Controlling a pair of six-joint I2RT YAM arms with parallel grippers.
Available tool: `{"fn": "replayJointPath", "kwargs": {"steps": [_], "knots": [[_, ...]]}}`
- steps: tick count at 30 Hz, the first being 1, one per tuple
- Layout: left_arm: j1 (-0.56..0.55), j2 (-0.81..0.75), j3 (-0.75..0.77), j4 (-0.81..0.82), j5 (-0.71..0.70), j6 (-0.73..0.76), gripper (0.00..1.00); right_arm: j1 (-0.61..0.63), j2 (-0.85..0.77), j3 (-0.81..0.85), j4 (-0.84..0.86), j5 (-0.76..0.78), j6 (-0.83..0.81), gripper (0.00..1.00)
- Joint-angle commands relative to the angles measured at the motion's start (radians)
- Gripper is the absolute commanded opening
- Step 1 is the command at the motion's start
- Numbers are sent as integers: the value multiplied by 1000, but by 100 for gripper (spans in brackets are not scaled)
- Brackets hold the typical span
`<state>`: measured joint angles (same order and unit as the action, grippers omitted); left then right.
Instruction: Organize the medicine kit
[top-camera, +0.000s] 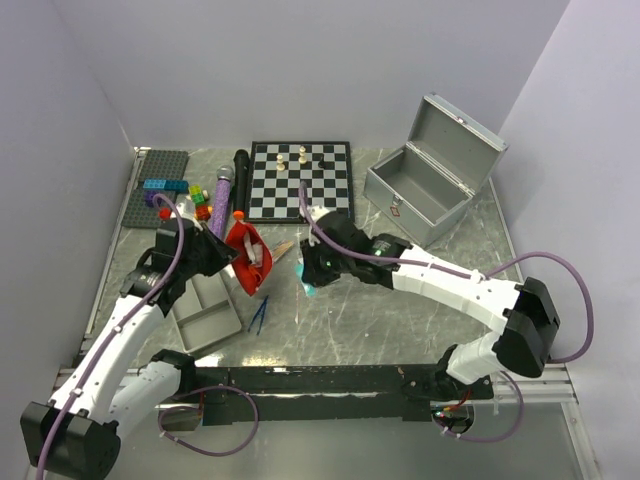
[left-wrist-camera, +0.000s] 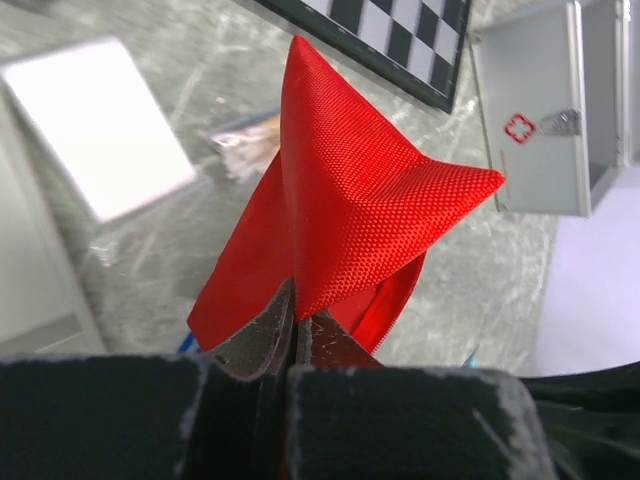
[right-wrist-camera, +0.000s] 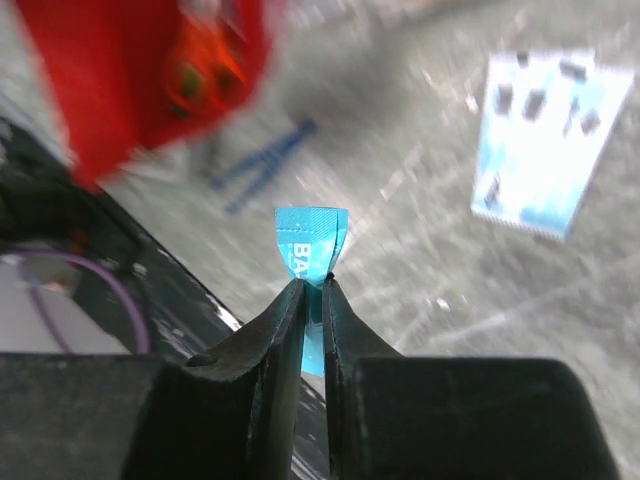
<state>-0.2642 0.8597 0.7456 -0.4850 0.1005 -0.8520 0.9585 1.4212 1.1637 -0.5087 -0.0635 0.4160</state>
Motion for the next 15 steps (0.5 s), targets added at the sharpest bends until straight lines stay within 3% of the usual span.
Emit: {"fn": "replayJointPath", "kwargs": {"steps": [1, 8, 15], "knots": [[-49, -2, -5, 121, 44, -47, 1, -18, 10, 106, 65, -48, 26, 18], [-148, 15, 8, 152, -30, -105, 1, -32, 97, 203, 177, -159, 101, 17], [-168, 19, 9, 161, -53, -122, 1, -40, 197, 283, 161, -168, 127, 17]]}}
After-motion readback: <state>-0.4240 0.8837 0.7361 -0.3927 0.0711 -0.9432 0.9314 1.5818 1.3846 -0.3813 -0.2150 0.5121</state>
